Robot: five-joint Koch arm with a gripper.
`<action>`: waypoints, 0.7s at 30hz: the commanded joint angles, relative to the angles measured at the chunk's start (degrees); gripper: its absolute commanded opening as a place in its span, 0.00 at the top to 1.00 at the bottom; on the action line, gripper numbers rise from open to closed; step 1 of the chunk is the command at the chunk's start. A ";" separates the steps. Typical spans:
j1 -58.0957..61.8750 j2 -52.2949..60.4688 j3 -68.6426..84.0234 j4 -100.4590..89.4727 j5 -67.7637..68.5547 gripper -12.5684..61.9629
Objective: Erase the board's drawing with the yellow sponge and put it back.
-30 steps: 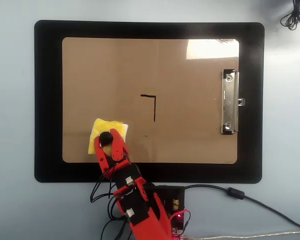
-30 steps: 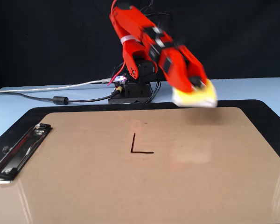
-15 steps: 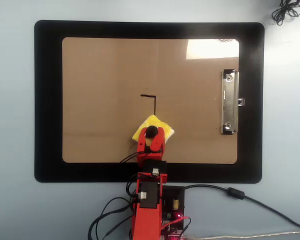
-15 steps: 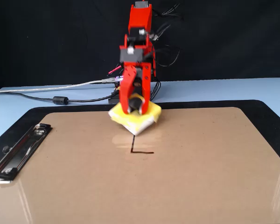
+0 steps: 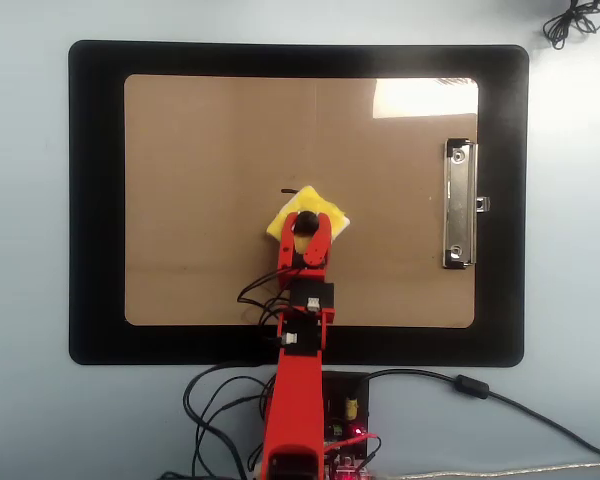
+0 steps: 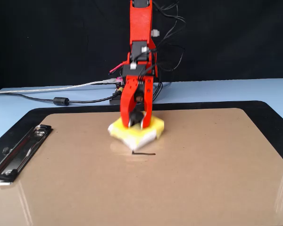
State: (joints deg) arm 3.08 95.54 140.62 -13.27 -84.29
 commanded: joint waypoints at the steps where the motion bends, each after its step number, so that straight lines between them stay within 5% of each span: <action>1: 3.43 -9.40 -4.04 -8.79 -1.14 0.94; 6: 6.42 -13.71 -3.43 -16.79 -1.14 0.94; 15: 3.87 18.54 26.10 -16.61 -0.97 0.94; 21: -0.44 0.53 11.16 -17.40 -1.41 0.94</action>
State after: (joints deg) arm 2.64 102.22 156.36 -28.04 -84.46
